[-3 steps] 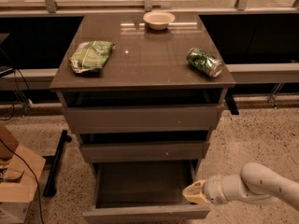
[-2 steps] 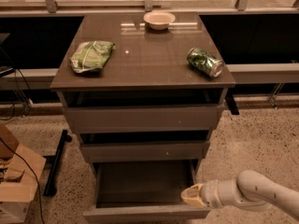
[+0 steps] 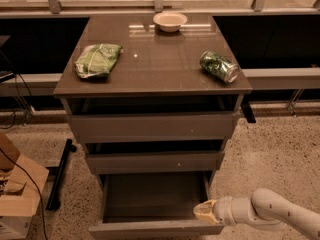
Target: Close bottom drawer
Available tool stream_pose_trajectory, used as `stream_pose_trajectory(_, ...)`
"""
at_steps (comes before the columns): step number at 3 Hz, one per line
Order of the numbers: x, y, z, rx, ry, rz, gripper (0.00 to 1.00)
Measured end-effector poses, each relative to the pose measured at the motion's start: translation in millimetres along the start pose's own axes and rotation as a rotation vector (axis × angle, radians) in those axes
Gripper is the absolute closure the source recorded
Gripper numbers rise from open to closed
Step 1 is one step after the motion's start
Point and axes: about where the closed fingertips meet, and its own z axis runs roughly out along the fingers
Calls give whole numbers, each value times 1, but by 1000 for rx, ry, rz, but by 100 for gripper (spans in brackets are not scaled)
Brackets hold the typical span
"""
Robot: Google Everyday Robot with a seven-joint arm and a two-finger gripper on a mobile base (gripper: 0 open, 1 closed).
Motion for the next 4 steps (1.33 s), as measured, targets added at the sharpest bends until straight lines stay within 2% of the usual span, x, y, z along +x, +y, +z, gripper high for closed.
stream_pose_trajectory(1,1,1,4,11,22,1,100)
stream_pose_trajectory(2,18,-4,19,42,52,45,100)
stream_pose_trajectory(3,42,-9,31,57,48,101,100)
stream_pose_trajectory(4,60,-15,47,48,41,128,100)
